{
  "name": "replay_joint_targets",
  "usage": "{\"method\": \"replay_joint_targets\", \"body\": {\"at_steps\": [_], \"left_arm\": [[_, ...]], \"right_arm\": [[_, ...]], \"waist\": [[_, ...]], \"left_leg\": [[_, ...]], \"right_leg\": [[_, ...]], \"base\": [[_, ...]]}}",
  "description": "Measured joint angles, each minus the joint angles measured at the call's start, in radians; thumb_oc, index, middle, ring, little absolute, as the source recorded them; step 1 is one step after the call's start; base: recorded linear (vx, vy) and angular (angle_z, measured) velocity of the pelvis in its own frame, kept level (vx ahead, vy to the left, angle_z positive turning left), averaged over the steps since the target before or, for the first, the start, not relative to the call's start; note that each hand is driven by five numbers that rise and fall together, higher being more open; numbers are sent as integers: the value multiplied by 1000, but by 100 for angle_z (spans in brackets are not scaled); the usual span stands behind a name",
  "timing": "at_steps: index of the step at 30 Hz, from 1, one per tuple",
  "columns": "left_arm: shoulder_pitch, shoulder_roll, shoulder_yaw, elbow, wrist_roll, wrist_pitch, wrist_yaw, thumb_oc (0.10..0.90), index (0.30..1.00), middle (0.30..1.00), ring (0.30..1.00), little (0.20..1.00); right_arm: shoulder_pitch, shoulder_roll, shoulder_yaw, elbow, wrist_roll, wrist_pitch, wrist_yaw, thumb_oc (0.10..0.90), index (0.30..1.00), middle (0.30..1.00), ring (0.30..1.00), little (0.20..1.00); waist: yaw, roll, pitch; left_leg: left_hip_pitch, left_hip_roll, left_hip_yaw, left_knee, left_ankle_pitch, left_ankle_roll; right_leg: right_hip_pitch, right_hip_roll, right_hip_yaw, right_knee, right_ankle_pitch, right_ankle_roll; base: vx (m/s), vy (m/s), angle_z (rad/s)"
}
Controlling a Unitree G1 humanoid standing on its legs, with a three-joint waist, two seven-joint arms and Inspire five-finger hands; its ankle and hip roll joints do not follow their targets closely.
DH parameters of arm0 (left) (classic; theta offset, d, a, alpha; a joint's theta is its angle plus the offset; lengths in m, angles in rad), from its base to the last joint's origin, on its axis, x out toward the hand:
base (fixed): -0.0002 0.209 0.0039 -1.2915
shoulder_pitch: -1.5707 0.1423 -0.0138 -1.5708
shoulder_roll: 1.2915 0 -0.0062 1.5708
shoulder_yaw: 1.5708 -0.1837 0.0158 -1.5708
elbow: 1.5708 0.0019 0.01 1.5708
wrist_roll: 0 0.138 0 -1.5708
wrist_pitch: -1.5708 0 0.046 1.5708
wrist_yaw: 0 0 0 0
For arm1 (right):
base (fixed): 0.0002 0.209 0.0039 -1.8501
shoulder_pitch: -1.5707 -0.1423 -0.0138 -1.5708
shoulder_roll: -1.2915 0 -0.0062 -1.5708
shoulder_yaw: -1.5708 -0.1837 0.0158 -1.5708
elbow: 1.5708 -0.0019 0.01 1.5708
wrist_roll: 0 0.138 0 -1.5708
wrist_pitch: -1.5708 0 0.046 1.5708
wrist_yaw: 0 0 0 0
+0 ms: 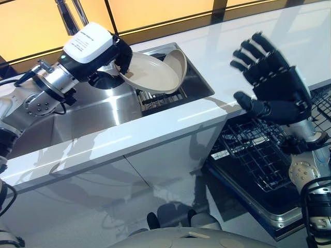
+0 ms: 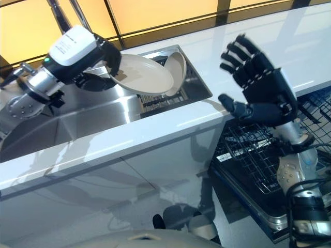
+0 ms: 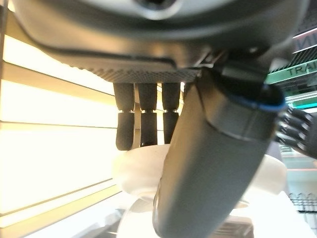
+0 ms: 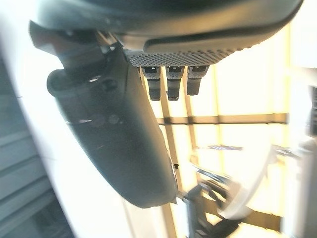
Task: Pick up plates and place into dishwasher.
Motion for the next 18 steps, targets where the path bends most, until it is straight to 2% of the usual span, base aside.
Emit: {"method": "replay_joint_targets", "body": {"at_steps": [3,4,6,7,8,10,13,16,17,18], "left_arm": [[0,-25,-1,-63,-38,21,-39,100,300,300,300,200],[0,-27,-1,-72,-43,23,-41,100,300,300,300,200],[-2,-42,-1,-106,-58,46,-44,100,300,300,300,200],[-2,-42,-1,-106,-58,46,-44,100,300,300,300,200],[-2,-44,-2,-124,-61,58,-44,100,300,300,300,200],[-15,-42,-23,-124,-74,64,-43,100,300,300,300,200],[-64,-43,-82,-127,-102,83,-46,100,300,300,300,200],[-74,-40,-82,-151,-109,86,-46,100,300,300,300,200],[-75,-38,-83,-173,-127,96,-46,100,300,300,300,200],[-76,-38,-83,-181,-134,98,-46,100,300,300,300,200]], "right_arm": [[-25,-31,5,2,-319,-85,-221,800,900,900,900,900],[-26,-44,5,6,-370,-95,-253,800,900,900,900,900],[-32,-117,19,36,-603,-131,-416,800,900,900,900,900],[-32,-117,19,36,-603,-131,-416,800,900,900,900,900],[-36,-177,25,50,-792,-136,-530,800,900,900,900,900],[-48,-238,56,69,-958,-141,-659,800,900,900,900,900],[-108,-339,131,94,-1325,-120,-896,800,900,900,900,900],[-140,-369,156,90,-1484,-101,-989,800,900,900,900,900],[-157,-404,182,89,-1548,-86,-1021,800,900,900,900,900],[-163,-416,191,89,-1565,-83,-1029,800,900,900,900,900]], "waist": [[6,0,0],[7,0,0],[8,0,0],[8,0,0],[8,0,-1],[8,0,-1],[8,-1,-2],[11,-1,-1],[13,-1,-2],[15,-1,-1]], "left_leg": [[0,0,-2,0,0,0],[0,0,-2,0,0,0],[0,-1,-5,0,0,0],[0,-1,-5,0,0,0],[0,0,-8,0,0,0],[0,-1,-10,0,0,0],[0,-1,-18,0,0,0],[0,-2,-21,0,0,0],[-1,-2,-24,0,0,0],[-1,-3,-25,0,0,0]], "right_leg": [[1,0,-1,0,0,0],[1,0,-1,-1,0,0],[2,0,-2,-1,0,0],[2,0,-2,-1,0,0],[3,0,-2,-2,0,0],[4,0,-4,-2,0,0],[6,0,-9,-3,0,0],[9,0,-13,-7,0,0],[10,-1,-17,-9,0,0],[11,-1,-18,-10,0,0]], "base": [[0,0,0],[0,0,0],[0,0,0],[0,0,0],[0,0,0],[0,0,0],[-11,-20,4],[-21,-11,5],[-16,-8,5],[-16,-9,6]]}}
